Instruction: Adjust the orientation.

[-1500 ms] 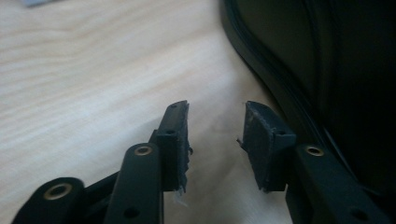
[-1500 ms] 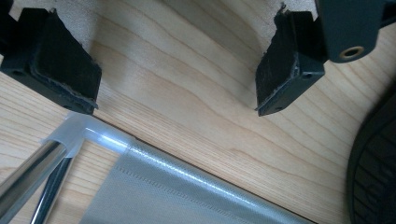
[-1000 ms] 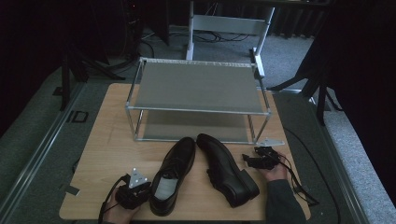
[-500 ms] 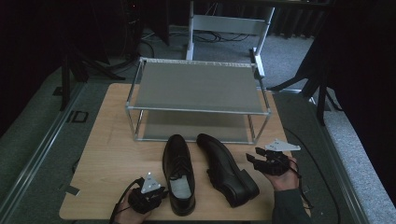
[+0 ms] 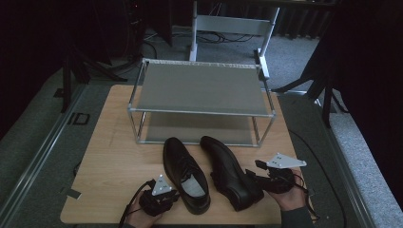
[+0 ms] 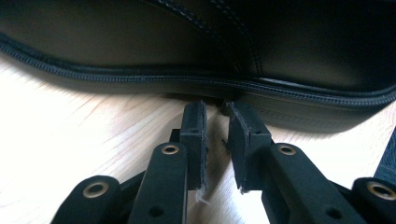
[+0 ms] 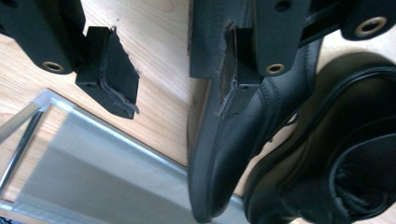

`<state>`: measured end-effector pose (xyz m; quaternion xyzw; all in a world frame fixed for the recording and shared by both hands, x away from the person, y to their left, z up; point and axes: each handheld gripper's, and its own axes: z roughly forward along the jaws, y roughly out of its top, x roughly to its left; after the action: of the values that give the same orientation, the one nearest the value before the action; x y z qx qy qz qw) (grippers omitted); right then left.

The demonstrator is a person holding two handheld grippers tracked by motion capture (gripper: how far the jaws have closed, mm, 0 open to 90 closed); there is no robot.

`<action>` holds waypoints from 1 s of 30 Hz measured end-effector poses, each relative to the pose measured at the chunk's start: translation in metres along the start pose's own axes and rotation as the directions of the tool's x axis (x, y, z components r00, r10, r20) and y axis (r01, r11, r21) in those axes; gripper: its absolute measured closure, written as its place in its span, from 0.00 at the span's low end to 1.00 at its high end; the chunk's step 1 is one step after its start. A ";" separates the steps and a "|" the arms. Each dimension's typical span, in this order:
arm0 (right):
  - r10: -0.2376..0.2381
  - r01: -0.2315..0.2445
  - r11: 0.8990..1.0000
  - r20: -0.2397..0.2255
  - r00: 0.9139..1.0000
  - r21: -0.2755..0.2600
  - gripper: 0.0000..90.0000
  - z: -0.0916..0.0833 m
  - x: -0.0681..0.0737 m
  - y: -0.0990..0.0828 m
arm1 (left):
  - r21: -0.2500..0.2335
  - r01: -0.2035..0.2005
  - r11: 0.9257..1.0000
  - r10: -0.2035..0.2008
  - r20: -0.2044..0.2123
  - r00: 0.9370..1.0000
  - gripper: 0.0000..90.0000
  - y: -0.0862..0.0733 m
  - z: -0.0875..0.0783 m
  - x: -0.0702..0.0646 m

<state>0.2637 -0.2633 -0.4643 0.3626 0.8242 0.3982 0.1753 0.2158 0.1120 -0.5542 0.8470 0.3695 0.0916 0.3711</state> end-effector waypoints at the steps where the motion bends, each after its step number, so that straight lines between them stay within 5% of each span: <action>1: -0.008 0.008 1.000 -0.003 1.000 0.006 0.51 0.001 0.002 0.000 | -0.001 -0.001 1.000 0.001 0.004 1.000 0.85 0.000 0.001 0.000; 6: -0.028 0.028 0.999 -0.007 1.000 0.030 0.49 0.006 0.007 -0.002 | -0.012 0.005 1.000 -0.005 0.041 0.999 0.84 0.003 0.005 0.000; 30: -0.029 0.030 0.997 -0.021 0.999 0.071 0.49 0.014 0.005 -0.007 | -0.028 -0.005 1.000 0.007 0.058 0.998 0.81 0.008 0.013 -0.006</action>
<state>0.2646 -0.2551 -0.4788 0.3523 0.8449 0.3695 0.1597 0.2211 0.0973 -0.5572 0.8451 0.3550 0.0734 0.3931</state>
